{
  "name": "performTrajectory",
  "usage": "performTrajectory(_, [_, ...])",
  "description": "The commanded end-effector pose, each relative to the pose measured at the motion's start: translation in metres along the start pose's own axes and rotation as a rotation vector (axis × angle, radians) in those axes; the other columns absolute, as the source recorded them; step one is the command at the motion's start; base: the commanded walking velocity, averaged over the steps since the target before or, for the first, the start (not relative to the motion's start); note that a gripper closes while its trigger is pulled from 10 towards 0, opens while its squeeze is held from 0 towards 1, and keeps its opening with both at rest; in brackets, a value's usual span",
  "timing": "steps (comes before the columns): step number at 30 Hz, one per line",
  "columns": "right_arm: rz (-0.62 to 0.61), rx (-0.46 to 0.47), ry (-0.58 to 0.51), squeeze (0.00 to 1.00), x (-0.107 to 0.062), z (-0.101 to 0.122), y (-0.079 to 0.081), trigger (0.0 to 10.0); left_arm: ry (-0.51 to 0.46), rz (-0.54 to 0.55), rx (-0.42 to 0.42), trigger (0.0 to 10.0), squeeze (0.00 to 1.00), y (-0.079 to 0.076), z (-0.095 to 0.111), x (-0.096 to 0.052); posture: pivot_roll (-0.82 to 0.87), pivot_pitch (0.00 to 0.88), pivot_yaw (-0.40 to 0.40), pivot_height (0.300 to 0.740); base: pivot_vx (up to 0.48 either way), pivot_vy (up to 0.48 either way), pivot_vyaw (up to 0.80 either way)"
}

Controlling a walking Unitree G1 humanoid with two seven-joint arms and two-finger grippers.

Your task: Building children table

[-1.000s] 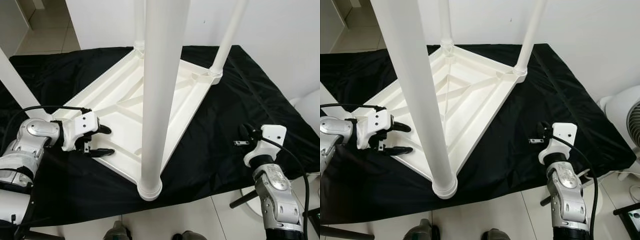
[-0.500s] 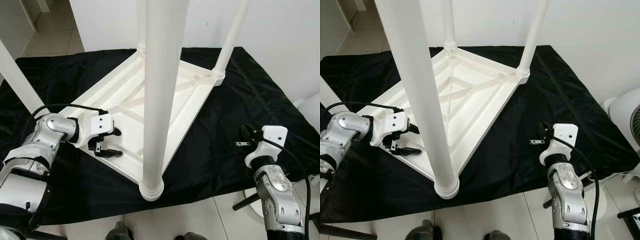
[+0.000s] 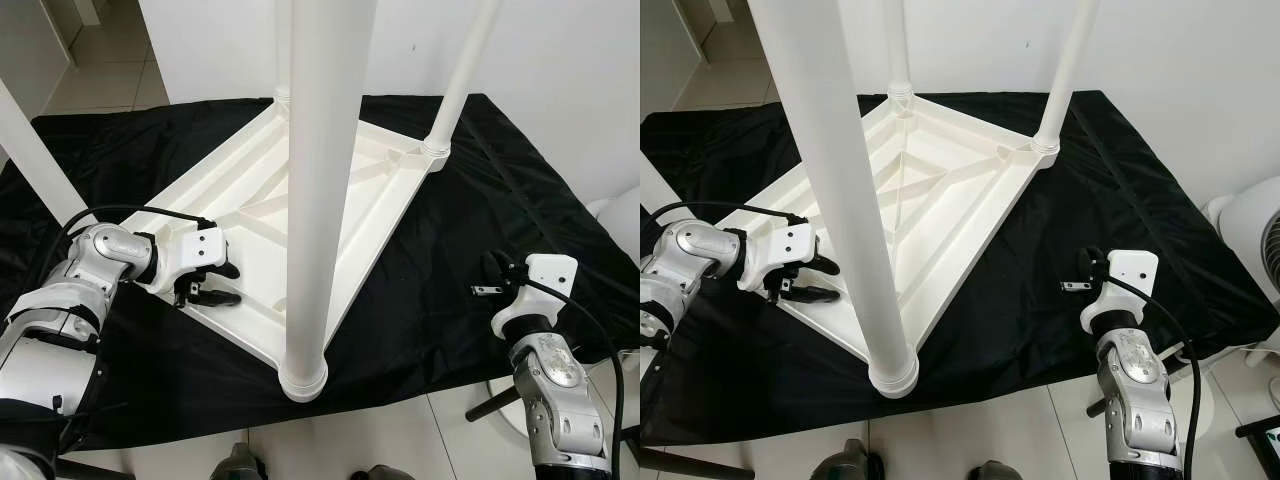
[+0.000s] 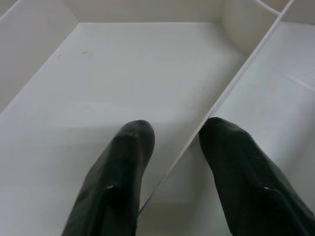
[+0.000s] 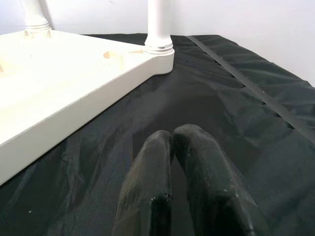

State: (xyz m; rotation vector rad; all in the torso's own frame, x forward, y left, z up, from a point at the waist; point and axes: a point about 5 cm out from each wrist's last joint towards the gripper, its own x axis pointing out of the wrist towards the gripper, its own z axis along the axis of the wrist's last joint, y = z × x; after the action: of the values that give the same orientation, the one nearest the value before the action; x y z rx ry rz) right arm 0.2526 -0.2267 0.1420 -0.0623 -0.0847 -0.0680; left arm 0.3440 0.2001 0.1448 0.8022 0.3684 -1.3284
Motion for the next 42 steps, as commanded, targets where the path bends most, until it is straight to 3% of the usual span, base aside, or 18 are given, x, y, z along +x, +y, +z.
performTrajectory(1, [-0.012,-0.006,0.018,0.0,-0.003,-0.002,-0.002,10.0,0.013,0.232,0.0,3.5,0.0,0.012,-0.001,-0.001,0.03,0.033,0.035,0.74,0.0,0.0,0.0])
performTrajectory(5, [-0.014,-0.007,0.021,0.0,-0.003,-0.003,-0.002,10.0,0.019,0.236,-0.003,3.2,0.0,0.012,-0.002,-0.001,0.03,0.038,0.036,0.74,0.0,0.0,0.0])
performTrajectory(6, [-0.017,-0.007,0.022,0.0,-0.004,-0.003,-0.003,10.0,0.019,0.233,-0.004,2.5,0.0,0.011,-0.003,-0.001,0.03,0.043,0.039,0.74,0.0,0.0,0.0])
performTrajectory(17, [-0.031,-0.006,0.025,0.0,-0.006,-0.003,-0.006,10.0,0.009,0.206,-0.013,1.9,0.0,0.008,-0.004,0.003,0.02,0.053,0.044,0.74,0.0,0.0,0.0])
performTrajectory(18, [-0.033,-0.006,0.024,0.0,-0.006,-0.003,-0.006,10.0,0.009,0.204,-0.015,0.5,0.0,0.008,-0.004,0.004,0.02,0.054,0.047,0.74,0.0,0.0,0.0])
performTrajectory(20, [-0.036,-0.006,0.024,0.0,-0.007,-0.002,-0.006,10.0,0.013,0.217,-0.018,1.3,0.0,0.009,-0.003,0.004,0.02,0.056,0.048,0.74,0.0,0.0,0.0])
performTrajectory(21, [-0.039,-0.005,0.025,0.0,-0.008,-0.003,-0.006,10.0,0.015,0.218,-0.017,0.0,0.0,0.009,-0.003,0.005,0.02,0.056,0.048,0.74,0.0,0.0,0.0])
performTrajectory(28, [-0.045,0.0,0.026,0.0,-0.01,-0.004,-0.005,10.0,0.045,0.239,-0.052,0.0,0.0,0.011,-0.007,0.005,0.01,0.056,0.055,0.74,0.0,0.0,0.0])
performTrajectory(34, [-0.066,0.001,0.021,0.0,-0.012,-0.003,-0.006,10.0,0.055,0.339,-0.152,0.0,0.0,0.016,-0.013,-0.003,0.0,0.058,0.066,0.74,0.0,0.0,0.0])
performTrajectory(39, [-0.078,0.005,0.026,0.0,-0.016,-0.004,-0.007,10.0,0.069,0.349,-0.171,0.0,0.0,0.012,-0.02,-0.007,-0.01,0.065,0.073,0.74,0.0,0.0,0.0])
performTrajectory(40, [-0.078,0.009,0.031,0.0,-0.017,-0.005,-0.006,10.0,0.053,0.351,-0.226,0.0,0.0,0.008,-0.023,-0.007,0.0,0.067,0.072,0.74,0.0,0.0,0.0])
performTrajectory(42, [-0.077,0.01,0.032,0.0,-0.018,-0.006,-0.005,10.0,0.05,0.352,-0.238,0.0,0.0,0.008,-0.023,-0.006,0.0,0.067,0.072,0.74,0.0,0.0,0.0])
